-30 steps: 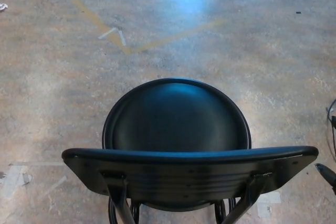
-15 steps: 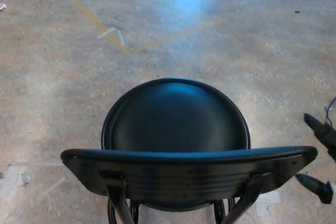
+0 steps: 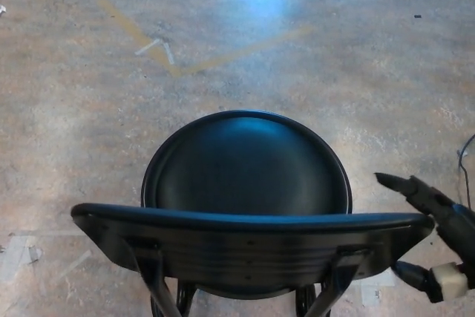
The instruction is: Use the right hand to rotate the back of the chair to its left.
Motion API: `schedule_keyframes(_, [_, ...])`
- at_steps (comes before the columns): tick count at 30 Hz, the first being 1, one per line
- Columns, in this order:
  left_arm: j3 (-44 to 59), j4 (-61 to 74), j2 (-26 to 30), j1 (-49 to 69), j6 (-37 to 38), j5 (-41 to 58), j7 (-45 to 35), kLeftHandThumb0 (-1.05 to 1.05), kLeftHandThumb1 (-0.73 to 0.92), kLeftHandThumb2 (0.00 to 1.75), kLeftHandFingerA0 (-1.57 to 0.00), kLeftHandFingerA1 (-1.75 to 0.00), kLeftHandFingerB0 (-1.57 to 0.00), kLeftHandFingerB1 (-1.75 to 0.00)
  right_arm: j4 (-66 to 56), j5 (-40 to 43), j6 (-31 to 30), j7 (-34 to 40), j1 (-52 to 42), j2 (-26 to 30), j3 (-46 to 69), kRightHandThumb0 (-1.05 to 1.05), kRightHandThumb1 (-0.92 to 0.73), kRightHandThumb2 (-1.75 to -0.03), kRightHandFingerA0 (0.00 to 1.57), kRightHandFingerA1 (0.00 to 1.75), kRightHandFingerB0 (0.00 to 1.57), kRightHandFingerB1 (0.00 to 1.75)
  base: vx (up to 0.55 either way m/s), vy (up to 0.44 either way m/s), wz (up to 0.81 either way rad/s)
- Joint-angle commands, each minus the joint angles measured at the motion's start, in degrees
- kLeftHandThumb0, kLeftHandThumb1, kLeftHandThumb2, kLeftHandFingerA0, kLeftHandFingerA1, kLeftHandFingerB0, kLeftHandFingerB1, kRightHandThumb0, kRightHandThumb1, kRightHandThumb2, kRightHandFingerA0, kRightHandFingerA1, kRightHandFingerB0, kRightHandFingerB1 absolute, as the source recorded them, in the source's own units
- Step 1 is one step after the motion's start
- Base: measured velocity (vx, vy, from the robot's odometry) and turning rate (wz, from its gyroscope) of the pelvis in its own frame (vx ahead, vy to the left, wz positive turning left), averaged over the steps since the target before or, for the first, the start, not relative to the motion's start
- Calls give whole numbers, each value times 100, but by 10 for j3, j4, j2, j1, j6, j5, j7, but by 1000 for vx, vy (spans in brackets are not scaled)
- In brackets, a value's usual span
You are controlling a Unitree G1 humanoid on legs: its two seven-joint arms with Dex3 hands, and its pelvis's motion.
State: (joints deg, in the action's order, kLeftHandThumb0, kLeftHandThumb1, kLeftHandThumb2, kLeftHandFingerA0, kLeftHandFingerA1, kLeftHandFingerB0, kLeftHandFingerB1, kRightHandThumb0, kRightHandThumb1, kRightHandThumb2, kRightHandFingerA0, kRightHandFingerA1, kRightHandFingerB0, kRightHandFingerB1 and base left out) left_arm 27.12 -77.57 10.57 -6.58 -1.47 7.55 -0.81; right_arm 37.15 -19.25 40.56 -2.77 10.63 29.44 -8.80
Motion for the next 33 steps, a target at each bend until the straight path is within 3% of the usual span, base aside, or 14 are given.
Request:
schedule_keyframes(1, [1, -3, 4, 4, -3, 2, 2, -47, 83, 65, -47, -44, -45, -40, -21, -37, -9, 10, -6, -9, -19, -105, -71, -69, 0, 0, 0, 0, 0, 0, 0])
schedule_keyframes(2, [2, -3, 4, 4, -3, 3, 1, -47, 84, 65, -46, -44, -45, -40, -26, -42, -11, 8, -7, -9, -23, -105, -54, -105, 0, 45, 0, 47, 0, 0, 0])
schedule_keyframes(5, [3, -3, 4, 4, -3, 3, 0, -47, 84, 65, -46, -44, -45, -40, -31, -43, -14, 10, -8, -8, -26, -105, -54, -105, 0, 45, 0, 47, 0, 0, 0])
schedule_keyframes(7, [0, -2, 5, 4, -4, 1, -5, -49, 70, 103, -37, -57, -35, -54, -45, -43, -10, -9, -5, -12, -39, -105, -54, -102, 0, 46, 0, 45, 0, 0, 0])
schedule_keyframes(9, [0, -2, 6, 4, -3, 1, -7, -51, 70, 102, -36, -56, -34, -53, -49, -30, -9, -25, -5, -16, -44, -105, -50, -99, 0, 47, 0, 47, 0, 0, 0])
schedule_keyframes(11, [-5, -2, 6, 5, -1, -4, -6, -52, 70, 102, -36, -56, -36, -53, -53, -34, -4, -26, -3, -19, -52, -105, -69, -61, 0, 5, 0, 6, 0, 0, 0])
schedule_keyframes(12, [2, -2, 4, 6, 1, 2, 3, -46, 80, 64, -48, -44, -48, -41, -57, -44, -5, -21, -2, -25, -61, -105, -72, -61, 0, 4, 0, 3, 0, 0, 0])
schedule_keyframes(13, [2, -2, 4, 6, 2, 2, 7, -47, 68, 104, -45, -60, -39, -55, -60, -50, -5, -19, -1, -32, -69, -105, -71, -63, 0, 3, 0, 4, 0, 0, 0])
schedule_keyframes(21, [-9, -3, 5, 4, -2, -5, 0, -48, 84, 65, -46, -43, -44, -39, -60, -69, -9, -7, 10, -68, -103, -105, -72, -65, 0, 5, 0, 7, 0, 0, 0])
schedule_keyframes(22, [-9, -3, 6, 4, -2, -5, -1, -48, 68, 104, -36, -56, -35, -54, -50, -75, -21, -13, 19, -94, -121, -105, -54, -98, 0, 46, 0, 45, 0, 0, 0])
schedule_keyframes(25, [-9, -3, 7, 4, -2, -4, -2, -48, 68, 104, -36, -56, -35, -54, -44, -77, -27, -14, 25, -104, -131, -105, -54, -98, 0, 46, 0, 45, 0, 0, 0])
schedule_keyframes(26, [-9, -4, 8, 5, -1, -4, -2, -50, 70, 102, -36, -55, -38, -54, -33, -75, -36, -28, 36, -130, -148, -105, -66, -64, 0, 23, 0, 24, 0, 0, 0])
schedule_keyframes(30, [-9, -4, 9, 6, 0, -3, -2, -50, 70, 102, -36, -55, -38, -54, -23, -74, -39, -32, 44, -142, -158, -105, -66, -64, 0, 23, 0, 24, 0, 0, 0])
schedule_keyframes(33, [-1, -3, 9, 5, -2, 4, 1, -46, 83, 65, -46, -42, -45, -40, 1, -79, -38, -25, 61, -172, -171, -105, -52, -94, 0, 45, 0, 45, 0, 0, 0])
